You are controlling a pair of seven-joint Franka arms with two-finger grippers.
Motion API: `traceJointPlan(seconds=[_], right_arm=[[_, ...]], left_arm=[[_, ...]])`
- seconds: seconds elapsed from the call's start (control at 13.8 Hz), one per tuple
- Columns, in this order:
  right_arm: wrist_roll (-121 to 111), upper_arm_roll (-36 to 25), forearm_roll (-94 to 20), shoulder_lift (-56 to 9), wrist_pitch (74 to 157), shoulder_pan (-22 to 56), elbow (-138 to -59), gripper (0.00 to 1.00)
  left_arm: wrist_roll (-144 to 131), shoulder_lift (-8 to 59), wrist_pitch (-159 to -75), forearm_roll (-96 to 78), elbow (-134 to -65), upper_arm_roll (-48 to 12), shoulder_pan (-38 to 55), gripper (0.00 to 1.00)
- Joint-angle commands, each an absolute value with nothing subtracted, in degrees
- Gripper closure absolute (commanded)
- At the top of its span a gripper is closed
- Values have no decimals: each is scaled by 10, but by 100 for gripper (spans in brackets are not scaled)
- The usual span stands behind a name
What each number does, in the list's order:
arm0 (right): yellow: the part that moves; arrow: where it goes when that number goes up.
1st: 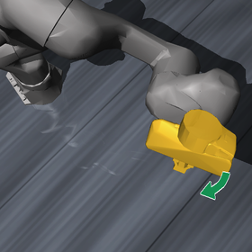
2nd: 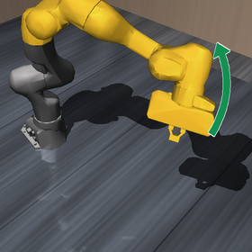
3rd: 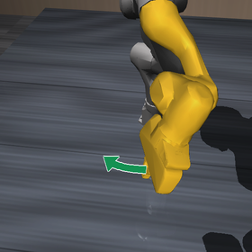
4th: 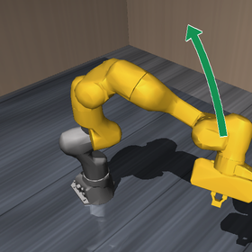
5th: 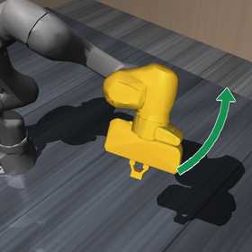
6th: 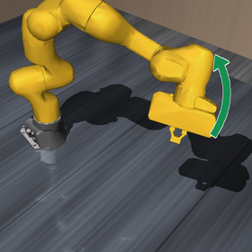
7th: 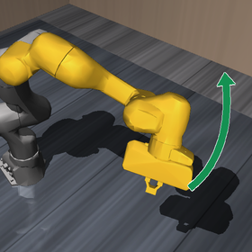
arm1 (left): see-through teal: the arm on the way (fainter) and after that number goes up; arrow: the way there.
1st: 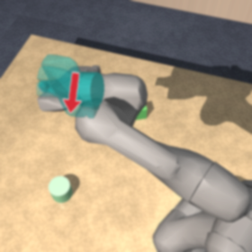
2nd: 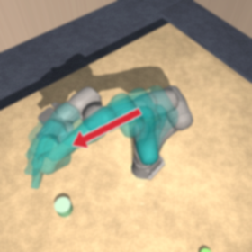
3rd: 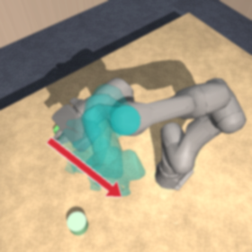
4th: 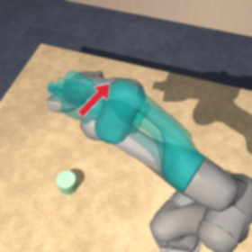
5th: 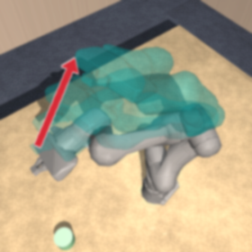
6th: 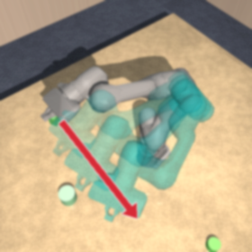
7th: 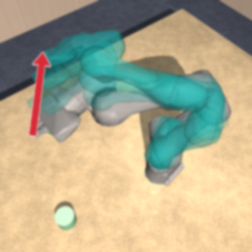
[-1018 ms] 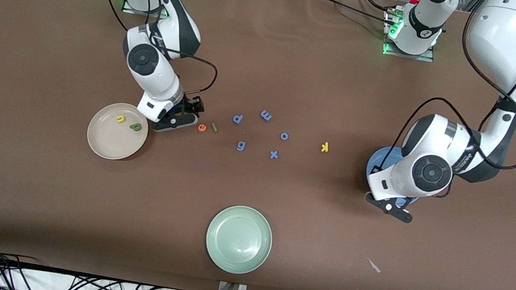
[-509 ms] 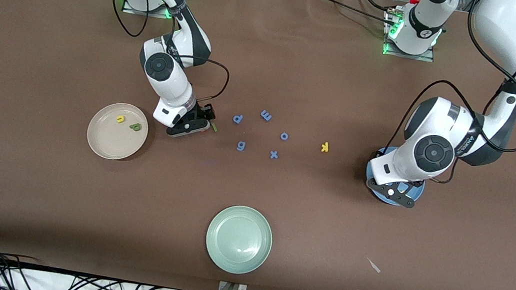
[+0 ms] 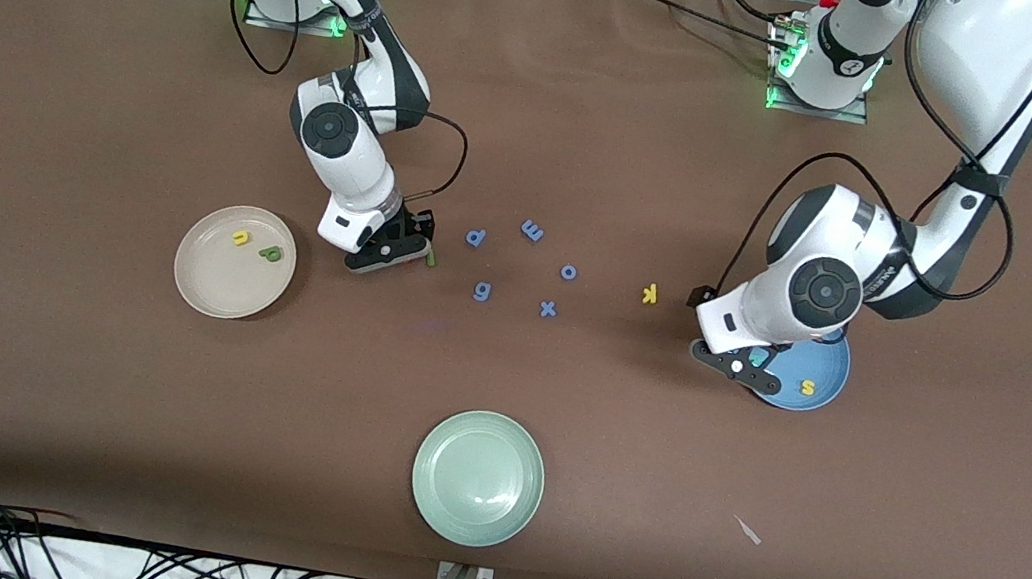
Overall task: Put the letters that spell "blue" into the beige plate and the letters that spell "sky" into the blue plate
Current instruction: 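Grasp the orange e with the right gripper while the left drops the s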
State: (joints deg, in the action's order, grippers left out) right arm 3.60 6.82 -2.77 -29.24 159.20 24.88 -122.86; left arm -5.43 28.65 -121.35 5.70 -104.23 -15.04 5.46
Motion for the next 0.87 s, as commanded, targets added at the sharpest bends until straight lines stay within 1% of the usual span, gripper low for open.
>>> traceJointPlan(seconds=[0.0,0.07,0.15,0.29,0.44,0.58,0.65,0.73,0.8], right_arm=[[1,65,-27,-301,1608,249,-1230,79],[-10,61,-27,-289,1600,246,-1229,81],[-21,49,-27,-279,1568,245,-1223,81],[-58,24,-27,-251,1474,244,-1195,81],[-124,-18,-28,-237,1383,243,-1164,80],[-205,-67,-29,-229,1334,244,-1153,80],[-254,-96,-29,-230,1326,244,-1152,80],[-300,-121,-31,-234,1329,243,-1152,78],[-327,-132,-32,-237,1331,237,-1152,75]], left_arm=[[-103,285,-1277,46,-1085,-163,54,0],[-135,288,-1288,46,-1093,-170,56,0],[-164,292,-1301,46,-1099,-176,63,0],[-231,304,-1311,50,-1101,-176,88,0],[-296,317,-1319,60,-1101,-174,114,0],[-308,328,-1328,74,-1102,-175,117,1],[-307,334,-1333,74,-1102,-175,118,7],[-308,338,-1336,75,-1102,-175,121,17],[-307,339,-1336,75,-1102,-173,124,31]])
